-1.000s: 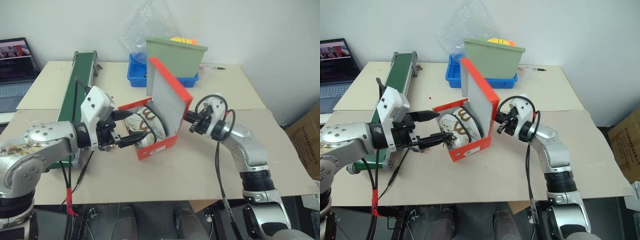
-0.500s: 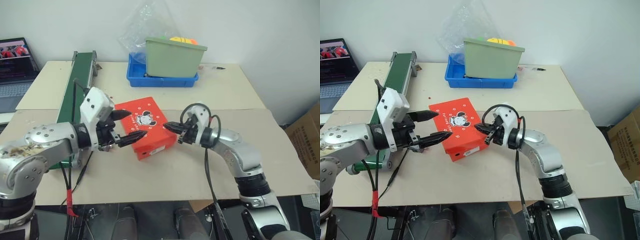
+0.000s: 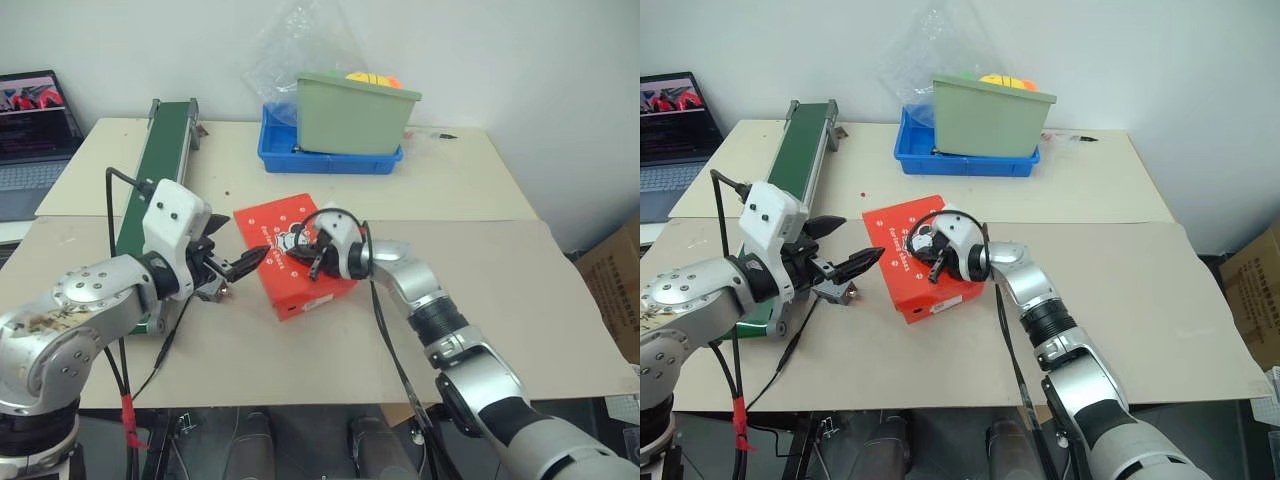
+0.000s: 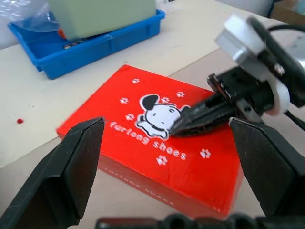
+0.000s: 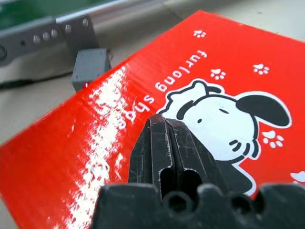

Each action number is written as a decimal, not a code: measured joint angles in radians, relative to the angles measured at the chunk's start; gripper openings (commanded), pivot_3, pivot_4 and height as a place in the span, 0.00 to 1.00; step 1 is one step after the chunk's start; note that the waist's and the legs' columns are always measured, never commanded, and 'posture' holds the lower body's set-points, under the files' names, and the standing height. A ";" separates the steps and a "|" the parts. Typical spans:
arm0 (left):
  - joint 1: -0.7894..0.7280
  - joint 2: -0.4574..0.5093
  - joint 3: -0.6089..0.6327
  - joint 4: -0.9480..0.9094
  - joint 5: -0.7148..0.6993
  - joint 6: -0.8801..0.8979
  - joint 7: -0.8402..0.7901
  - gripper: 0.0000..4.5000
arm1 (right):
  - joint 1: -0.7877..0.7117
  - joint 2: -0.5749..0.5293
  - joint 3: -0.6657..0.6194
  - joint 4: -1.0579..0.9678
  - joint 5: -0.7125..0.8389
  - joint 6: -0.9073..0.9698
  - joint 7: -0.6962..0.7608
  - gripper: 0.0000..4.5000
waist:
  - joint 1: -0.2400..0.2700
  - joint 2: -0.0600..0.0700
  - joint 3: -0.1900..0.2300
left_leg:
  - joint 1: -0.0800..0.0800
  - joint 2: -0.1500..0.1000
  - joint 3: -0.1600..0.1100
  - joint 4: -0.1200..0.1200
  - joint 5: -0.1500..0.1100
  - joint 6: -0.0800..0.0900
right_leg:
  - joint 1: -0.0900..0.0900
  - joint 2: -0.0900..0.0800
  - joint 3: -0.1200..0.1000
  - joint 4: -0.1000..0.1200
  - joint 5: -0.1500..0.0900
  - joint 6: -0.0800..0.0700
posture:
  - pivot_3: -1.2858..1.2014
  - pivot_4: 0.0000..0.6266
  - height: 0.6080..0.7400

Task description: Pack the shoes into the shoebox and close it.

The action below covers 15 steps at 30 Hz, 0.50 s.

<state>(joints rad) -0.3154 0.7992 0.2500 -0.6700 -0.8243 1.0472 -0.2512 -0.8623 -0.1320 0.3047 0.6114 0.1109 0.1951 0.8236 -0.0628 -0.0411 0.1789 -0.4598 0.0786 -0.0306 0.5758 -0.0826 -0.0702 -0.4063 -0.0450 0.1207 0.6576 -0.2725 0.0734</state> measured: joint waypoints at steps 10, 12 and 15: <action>0.012 -0.051 0.036 -0.020 0.031 0.003 0.066 1.00 | -0.099 0.082 -0.005 0.240 -0.099 -0.170 -0.041 0.02 | -0.019 -0.004 -0.005 | 0.022 0.001 0.000 -0.001 -0.006 -0.010 | 0.017 0.001 0.000 0.001 -0.007 -0.004 | 0.52 0.24 1.00; 0.013 -0.067 0.042 -0.023 0.031 0.003 0.074 1.00 | -0.136 0.110 -0.041 0.273 -0.077 -0.136 -0.031 0.02 | -0.024 -0.003 -0.004 | 0.021 0.001 0.000 -0.001 -0.006 -0.009 | 0.016 0.001 0.000 0.002 -0.007 -0.004 | 0.52 0.24 1.00; 0.014 -0.090 0.043 -0.023 0.032 0.004 0.086 1.00 | -0.240 0.155 -0.095 0.316 -0.041 -0.103 0.001 0.02 | -0.029 -0.003 -0.004 | 0.012 0.001 0.000 -0.002 -0.005 -0.008 | 0.006 0.001 0.000 0.005 -0.005 0.000 | 0.52 0.24 1.00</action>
<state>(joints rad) -0.3009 0.7092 0.2932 -0.6931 -0.7924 1.0512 -0.1657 -1.1023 0.0227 0.2102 0.9271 0.0699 0.0920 0.8247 -0.0918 -0.0442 0.1751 -0.4479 0.0797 -0.0310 0.5741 -0.0879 -0.0785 -0.4000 -0.0437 0.1210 0.6630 -0.2771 0.0738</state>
